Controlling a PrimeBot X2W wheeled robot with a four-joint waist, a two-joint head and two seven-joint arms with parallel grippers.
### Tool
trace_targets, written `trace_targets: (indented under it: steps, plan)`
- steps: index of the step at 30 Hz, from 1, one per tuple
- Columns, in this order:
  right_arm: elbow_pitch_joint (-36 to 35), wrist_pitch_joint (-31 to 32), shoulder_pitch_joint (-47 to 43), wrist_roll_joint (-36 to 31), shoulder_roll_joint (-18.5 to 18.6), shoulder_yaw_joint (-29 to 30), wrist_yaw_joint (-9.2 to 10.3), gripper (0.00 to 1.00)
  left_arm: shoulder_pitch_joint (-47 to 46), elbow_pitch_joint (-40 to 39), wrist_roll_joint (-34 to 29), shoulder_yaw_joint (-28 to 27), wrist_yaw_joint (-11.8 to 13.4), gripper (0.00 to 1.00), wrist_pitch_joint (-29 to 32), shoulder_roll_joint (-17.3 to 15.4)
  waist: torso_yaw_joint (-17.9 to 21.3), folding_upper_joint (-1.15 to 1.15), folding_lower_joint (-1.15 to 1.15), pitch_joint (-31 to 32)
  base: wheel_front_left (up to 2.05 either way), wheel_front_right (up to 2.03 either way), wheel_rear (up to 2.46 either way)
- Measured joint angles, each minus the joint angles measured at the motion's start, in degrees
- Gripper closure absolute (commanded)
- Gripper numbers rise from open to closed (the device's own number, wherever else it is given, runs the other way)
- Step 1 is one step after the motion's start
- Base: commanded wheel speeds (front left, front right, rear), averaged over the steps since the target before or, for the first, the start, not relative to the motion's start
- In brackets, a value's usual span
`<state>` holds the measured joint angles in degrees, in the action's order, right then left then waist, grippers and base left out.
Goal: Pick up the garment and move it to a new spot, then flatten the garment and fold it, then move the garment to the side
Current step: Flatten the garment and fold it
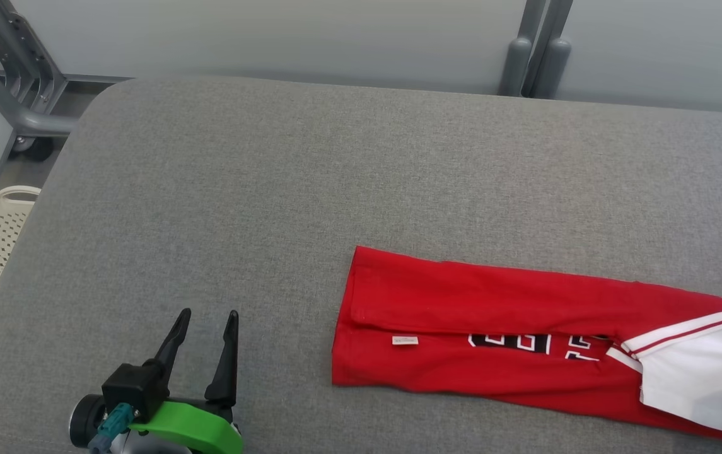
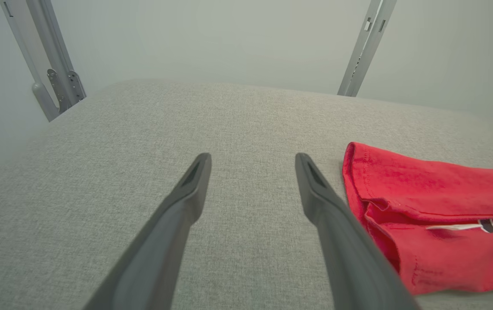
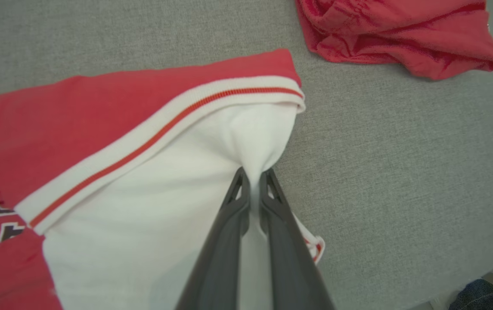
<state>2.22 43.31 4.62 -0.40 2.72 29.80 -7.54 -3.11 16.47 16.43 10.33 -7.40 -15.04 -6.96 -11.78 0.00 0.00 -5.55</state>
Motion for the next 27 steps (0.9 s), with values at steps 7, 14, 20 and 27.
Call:
trace_targets:
  steps: [7,14,20,27]
  plan:
    - [-4.37,1.41,-0.83,-1.21,0.08,-0.63,0.01,1.0,0.27,0.2,0.07,0.16,0.0,0.0,0.0,-0.01,0.74,0.0,0.0,0.92,0.0,0.0,0.0]
    - [-6.27,3.5,-1.25,2.08,0.11,-11.89,0.03,1.0,0.5,0.58,0.22,0.74,0.0,0.0,0.0,0.0,1.11,0.0,0.0,1.96,0.0,0.0,0.0]
    - [-4.24,4.1,0.42,5.63,0.07,-23.2,0.03,1.0,0.47,0.65,0.57,0.64,0.0,0.0,0.0,-0.14,1.01,0.0,0.0,2.18,0.0,0.0,0.0]
    - [1.65,3.52,4.25,7.03,0.1,-31.64,0.03,1.0,0.3,0.87,0.66,1.24,0.0,0.0,0.0,-0.04,-0.22,0.0,0.0,2.08,0.0,0.0,0.0]
